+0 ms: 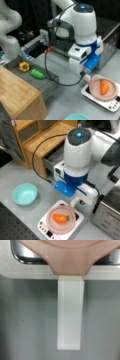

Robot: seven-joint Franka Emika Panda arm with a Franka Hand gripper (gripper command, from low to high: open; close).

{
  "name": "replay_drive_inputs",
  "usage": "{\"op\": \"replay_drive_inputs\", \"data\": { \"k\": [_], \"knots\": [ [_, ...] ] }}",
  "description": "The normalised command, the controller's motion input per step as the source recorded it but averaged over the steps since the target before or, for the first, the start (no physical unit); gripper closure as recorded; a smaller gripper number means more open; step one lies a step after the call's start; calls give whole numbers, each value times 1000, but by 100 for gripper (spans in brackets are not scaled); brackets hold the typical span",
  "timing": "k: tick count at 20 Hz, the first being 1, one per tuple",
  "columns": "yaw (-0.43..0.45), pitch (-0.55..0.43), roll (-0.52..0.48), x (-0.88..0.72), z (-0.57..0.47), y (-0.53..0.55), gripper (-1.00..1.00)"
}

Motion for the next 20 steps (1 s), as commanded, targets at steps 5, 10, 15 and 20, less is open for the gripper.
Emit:
{"op": "replay_drive_inputs", "data": {
  "k": [5, 10, 15, 20],
  "knots": [
    [-135, 255, -133, 625, 33, -41, -100],
    [-28, 216, -139, 626, 60, -115, -100],
    [-15, 223, -175, 400, 126, 38, -100],
    [-53, 239, -206, 350, 125, 147, -100]
  ]
}}
